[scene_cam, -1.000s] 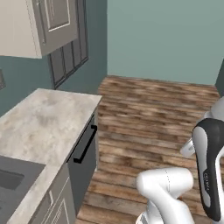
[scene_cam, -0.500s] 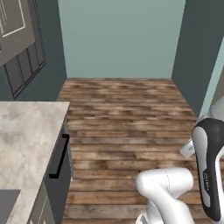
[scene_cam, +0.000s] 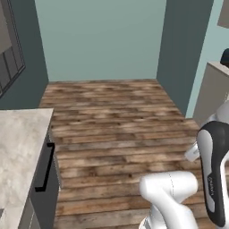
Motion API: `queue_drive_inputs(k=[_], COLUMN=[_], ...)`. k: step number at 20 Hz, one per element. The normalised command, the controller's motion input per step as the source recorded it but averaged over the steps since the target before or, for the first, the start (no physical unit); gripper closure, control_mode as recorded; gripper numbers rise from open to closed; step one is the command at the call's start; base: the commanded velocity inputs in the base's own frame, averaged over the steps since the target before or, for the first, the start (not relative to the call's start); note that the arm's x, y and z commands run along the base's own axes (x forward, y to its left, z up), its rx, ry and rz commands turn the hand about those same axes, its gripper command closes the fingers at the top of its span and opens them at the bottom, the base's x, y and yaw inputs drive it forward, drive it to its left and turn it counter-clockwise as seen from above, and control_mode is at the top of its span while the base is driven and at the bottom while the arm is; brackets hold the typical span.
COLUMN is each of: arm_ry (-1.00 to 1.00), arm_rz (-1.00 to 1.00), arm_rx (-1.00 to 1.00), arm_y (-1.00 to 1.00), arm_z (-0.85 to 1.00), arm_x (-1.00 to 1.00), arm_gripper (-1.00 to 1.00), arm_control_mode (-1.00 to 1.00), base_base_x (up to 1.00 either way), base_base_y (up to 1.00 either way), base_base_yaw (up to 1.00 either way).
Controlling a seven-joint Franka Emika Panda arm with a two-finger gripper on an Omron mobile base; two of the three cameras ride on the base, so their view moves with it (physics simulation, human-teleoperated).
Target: Move the pot and pan from the stove into the sink.
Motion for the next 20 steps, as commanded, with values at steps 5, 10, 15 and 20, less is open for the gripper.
queue_drive_inputs(k=[5,10,15,20], arm_ry=[0.00,0.00,0.00,0.00], arm_rz=[0.00,0.00,0.00,0.00], arm_rx=[0.00,0.00,0.00,0.00], arm_y=[0.00,0.00,0.00,0.00], arm_z=[0.00,0.00,0.00,0.00], arm_x=[0.00,0.00,0.00,0.00], arm_gripper=[-1.00,-1.00,-1.00,-1.00], arm_control_mode=[1.00,1.00,1.00,1.00], base_base_x=[0.63,0.71,0.61,0.46], base_base_y=[0.36,0.32,0.25,-0.12], base_base_yaw=[-0.11,-0.08,-0.08,-0.08])
